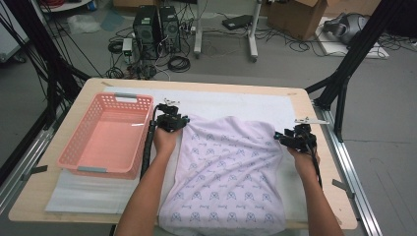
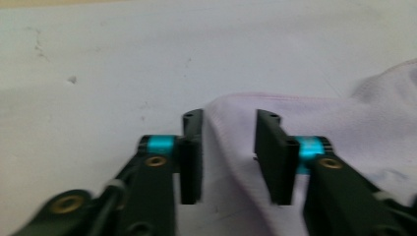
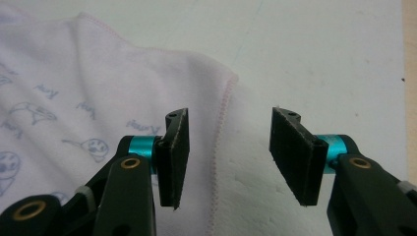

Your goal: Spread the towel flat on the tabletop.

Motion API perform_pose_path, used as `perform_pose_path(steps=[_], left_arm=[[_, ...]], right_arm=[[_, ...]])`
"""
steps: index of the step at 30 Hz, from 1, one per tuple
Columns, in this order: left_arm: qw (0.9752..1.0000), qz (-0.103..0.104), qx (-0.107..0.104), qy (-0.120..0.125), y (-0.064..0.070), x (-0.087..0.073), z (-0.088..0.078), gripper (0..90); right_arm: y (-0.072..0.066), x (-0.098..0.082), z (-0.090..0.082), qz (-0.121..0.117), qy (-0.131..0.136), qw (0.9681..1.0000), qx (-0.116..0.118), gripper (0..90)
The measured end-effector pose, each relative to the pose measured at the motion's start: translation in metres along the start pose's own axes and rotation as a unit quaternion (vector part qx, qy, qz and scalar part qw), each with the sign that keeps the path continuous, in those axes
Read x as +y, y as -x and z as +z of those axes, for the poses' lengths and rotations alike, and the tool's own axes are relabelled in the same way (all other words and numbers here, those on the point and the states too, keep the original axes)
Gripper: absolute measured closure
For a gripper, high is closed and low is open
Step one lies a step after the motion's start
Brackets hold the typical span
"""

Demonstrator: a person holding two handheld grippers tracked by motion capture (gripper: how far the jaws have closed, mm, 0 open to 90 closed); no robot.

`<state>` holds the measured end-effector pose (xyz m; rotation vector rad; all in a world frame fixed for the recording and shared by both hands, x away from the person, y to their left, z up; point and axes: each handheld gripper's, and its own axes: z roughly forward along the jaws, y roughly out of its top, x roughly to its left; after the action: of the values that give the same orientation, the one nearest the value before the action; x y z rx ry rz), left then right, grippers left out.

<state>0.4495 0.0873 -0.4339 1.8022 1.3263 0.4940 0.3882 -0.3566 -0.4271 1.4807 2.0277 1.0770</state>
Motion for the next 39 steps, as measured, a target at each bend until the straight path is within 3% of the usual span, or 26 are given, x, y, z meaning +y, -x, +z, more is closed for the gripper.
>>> perform_pose_path(steps=[5,7,8,9,10,11,13,14,15,17,18,20,23,25,26,27,28,29,32,36,38,39], left_arm=[[0.9995,-0.001,-0.019,-0.026,0.001,-0.003,0.004,49.1],[0.9987,0.005,-0.027,-0.043,0.003,-0.007,0.011,49.8],[0.9989,0.018,-0.019,-0.040,0.005,-0.008,0.011,50.0],[0.9986,0.031,-0.008,-0.041,0.007,-0.008,0.011,55.0],[0.9981,0.045,-0.008,-0.042,0.007,-0.007,0.010,66.4],[0.9980,0.044,-0.011,-0.043,0.006,-0.007,0.010,84.3],[0.9986,0.042,0.015,-0.030,0.007,-0.005,0.010,87.1],[0.9989,0.036,0.027,-0.016,0.007,-0.004,0.009,87.7],[0.9989,0.028,0.038,-0.001,0.005,-0.002,0.008,88.0],[0.9973,0.019,0.063,0.031,0.004,0.004,0.003,88.2],[0.9960,0.014,0.072,0.051,0.002,0.007,0.000,88.2],[0.9934,0.005,0.079,0.082,-0.001,0.012,-0.008,88.3],[0.9917,0.015,0.083,0.097,-0.003,0.013,-0.012,88.1],[0.9933,0.013,0.075,0.087,-0.006,0.011,-0.009,87.2],[0.9940,0.009,0.073,0.080,-0.007,0.009,-0.007,82.4],[0.9955,-0.002,0.068,0.066,-0.009,0.007,-0.004,67.8],[0.9967,-0.017,0.061,0.051,-0.011,0.005,-0.001,54.0],[0.9975,-0.023,0.056,0.037,-0.012,0.002,0.001,48.5],[0.9990,-0.012,0.043,0.006,-0.012,-0.003,0.006,45.1],[0.9992,-0.004,0.028,-0.030,-0.008,-0.007,0.009,43.5],[0.9990,0.004,0.031,-0.032,-0.006,-0.007,0.009,43.9],[0.9991,0.011,0.026,-0.033,-0.005,-0.007,0.008,48.9]], right_arm=[[0.006,-0.001,0.006,0.023,0.009,0.9997,-0.001,50.5],[0.007,-0.002,0.012,0.026,0.006,0.9996,0.003,51.5],[0.007,-0.002,0.016,0.023,-0.001,0.9997,0.003,51.4],[0.007,-0.002,0.020,0.016,-0.008,0.9998,0.003,51.5],[0.007,-0.002,0.023,0.016,-0.013,0.9998,0.002,51.9],[0.006,-0.002,0.028,0.013,-0.021,0.9997,0.003,53.1],[0.002,0.001,0.033,-0.023,-0.028,0.9991,-0.020,65.3],[0.001,0.004,0.036,-0.043,-0.033,0.9983,-0.019,80.6],[0.001,0.008,0.038,-0.053,-0.041,0.9977,-0.006,86.6],[-0.001,0.017,0.042,-0.074,-0.054,0.9955,-0.024,87.4],[-0.001,0.021,0.043,-0.074,-0.047,0.9957,-0.031,87.4],[0.003,0.029,0.042,-0.046,-0.012,0.9985,-0.027,87.4],[0.003,0.039,0.039,-0.037,0.032,0.9983,-0.032,87.3],[0.000,0.044,0.038,-0.043,0.058,0.9965,-0.043,87.2],[-0.001,0.044,0.040,-0.046,0.060,0.9960,-0.049,86.4],[-0.002,0.043,0.043,-0.047,0.053,0.9960,-0.054,81.4],[-0.001,0.042,0.048,-0.042,0.038,0.9966,-0.061,69.8],[0.000,0.041,0.051,-0.031,0.025,0.9970,-0.066,61.9],[0.005,0.037,0.051,0.004,0.015,0.9986,-0.051,56.5],[0.008,0.038,0.045,0.006,0.004,0.9992,-0.038,56.1],[0.008,0.037,0.042,0.001,-0.002,0.9995,-0.031,56.2],[0.008,0.035,0.040,-0.005,-0.002,0.9995,-0.030,56.8]])
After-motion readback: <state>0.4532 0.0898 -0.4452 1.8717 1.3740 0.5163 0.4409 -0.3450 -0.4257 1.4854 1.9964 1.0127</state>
